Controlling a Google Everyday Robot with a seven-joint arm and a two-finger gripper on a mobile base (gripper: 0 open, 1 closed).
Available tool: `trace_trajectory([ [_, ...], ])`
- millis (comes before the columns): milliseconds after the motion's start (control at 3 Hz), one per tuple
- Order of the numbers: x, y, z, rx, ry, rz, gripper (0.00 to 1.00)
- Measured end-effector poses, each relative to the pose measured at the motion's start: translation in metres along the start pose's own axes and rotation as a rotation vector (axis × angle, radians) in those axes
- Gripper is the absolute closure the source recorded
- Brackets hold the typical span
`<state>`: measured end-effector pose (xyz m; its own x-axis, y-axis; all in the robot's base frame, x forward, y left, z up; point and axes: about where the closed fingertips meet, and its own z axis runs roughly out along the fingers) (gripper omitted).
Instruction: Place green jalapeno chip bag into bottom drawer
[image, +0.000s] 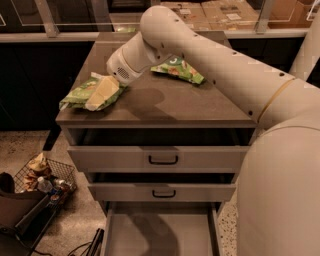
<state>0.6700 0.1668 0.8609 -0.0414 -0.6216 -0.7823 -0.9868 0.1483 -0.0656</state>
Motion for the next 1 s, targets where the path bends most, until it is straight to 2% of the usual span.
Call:
trace_trajectory([
  [333, 0.003, 0.011, 0.013, -0.037, -0.002, 0.013, 0.0],
  [1000, 0.007, 0.02, 0.049, -0.079, -0.005, 0.045, 0.0],
])
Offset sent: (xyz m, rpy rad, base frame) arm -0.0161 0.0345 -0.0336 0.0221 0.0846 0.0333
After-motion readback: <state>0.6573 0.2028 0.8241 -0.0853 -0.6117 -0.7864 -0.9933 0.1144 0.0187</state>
